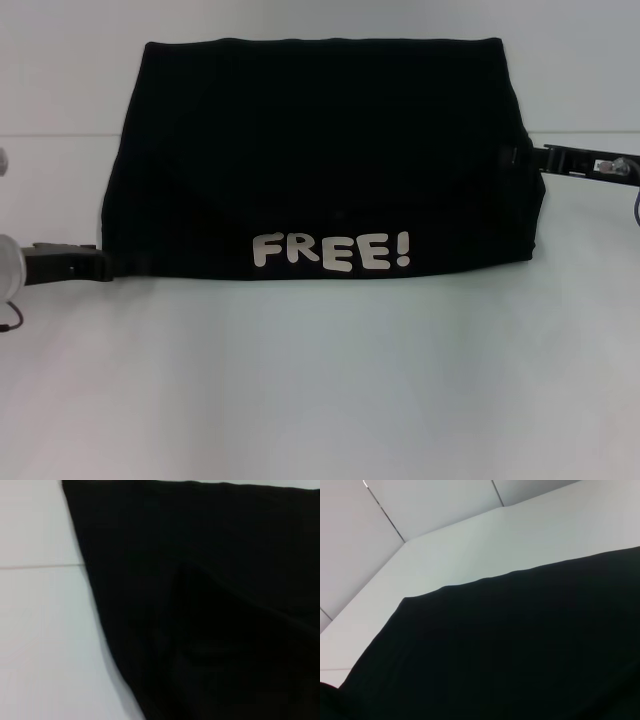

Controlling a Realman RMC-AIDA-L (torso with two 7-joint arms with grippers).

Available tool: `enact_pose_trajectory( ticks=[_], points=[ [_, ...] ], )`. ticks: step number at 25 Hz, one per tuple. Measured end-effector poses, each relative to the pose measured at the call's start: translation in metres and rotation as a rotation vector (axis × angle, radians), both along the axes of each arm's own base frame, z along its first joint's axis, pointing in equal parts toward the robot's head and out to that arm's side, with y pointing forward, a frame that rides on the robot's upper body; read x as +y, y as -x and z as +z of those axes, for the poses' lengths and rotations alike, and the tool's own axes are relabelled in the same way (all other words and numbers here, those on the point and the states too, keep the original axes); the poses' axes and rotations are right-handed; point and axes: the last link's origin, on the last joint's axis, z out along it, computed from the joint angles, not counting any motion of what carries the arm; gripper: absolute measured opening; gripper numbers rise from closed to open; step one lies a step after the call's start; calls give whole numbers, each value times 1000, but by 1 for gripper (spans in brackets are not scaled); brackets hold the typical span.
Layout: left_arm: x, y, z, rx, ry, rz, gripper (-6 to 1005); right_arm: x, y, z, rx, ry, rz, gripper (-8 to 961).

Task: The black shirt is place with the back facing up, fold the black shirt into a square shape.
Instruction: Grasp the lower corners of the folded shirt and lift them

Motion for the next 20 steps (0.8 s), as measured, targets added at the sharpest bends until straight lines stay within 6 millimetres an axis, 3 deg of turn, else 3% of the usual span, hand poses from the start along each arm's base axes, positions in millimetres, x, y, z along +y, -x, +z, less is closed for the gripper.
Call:
enact_pose_trajectory(
  ticks=[15,20],
  points=[
    [2,-9,-6,2,54,-46,876,-2,-8,4,-8,-6,-18,535],
    [2,-8,-4,6,52,-49,676,-2,-9,6,-10,-9,-20,534]
  ],
)
